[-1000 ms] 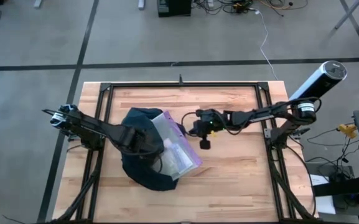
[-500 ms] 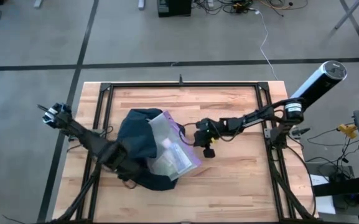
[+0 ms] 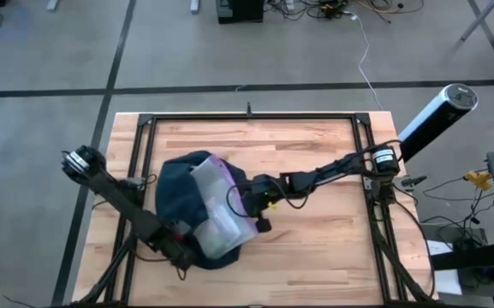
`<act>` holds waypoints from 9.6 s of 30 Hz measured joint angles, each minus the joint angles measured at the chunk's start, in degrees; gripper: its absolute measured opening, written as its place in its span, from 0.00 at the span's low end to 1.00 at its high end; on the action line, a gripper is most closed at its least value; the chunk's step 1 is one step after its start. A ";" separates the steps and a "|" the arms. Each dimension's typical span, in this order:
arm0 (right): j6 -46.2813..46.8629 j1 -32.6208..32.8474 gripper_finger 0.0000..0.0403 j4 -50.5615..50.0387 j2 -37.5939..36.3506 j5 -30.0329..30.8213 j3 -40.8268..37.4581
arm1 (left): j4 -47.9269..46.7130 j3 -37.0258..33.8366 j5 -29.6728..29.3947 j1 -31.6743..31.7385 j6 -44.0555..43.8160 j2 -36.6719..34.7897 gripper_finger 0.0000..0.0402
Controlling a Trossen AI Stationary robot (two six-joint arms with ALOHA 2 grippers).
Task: Unpack backpack
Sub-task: Put the transparent zip bag into the black backpack
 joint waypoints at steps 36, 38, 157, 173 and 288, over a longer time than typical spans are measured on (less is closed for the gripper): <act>2.84 -6.74 0.00 -1.60 -4.21 1.73 -10.14 | -49.22 17.28 -14.28 9.81 9.27 -13.12 0.39; 2.79 -5.25 0.00 -0.72 -0.63 1.89 -7.12 | -43.75 12.34 -14.78 9.77 9.59 -13.29 0.39; -3.00 -6.36 0.00 -6.47 3.42 6.25 2.55 | -7.21 15.83 -41.86 12.72 27.40 0.58 0.39; -2.77 -4.18 0.00 -9.30 16.29 5.48 10.94 | -19.01 15.48 -24.17 13.79 23.23 8.89 0.39; -9.47 -10.06 0.00 -26.27 22.12 -4.59 44.11 | -18.85 0.04 -24.30 3.78 8.06 -0.83 0.39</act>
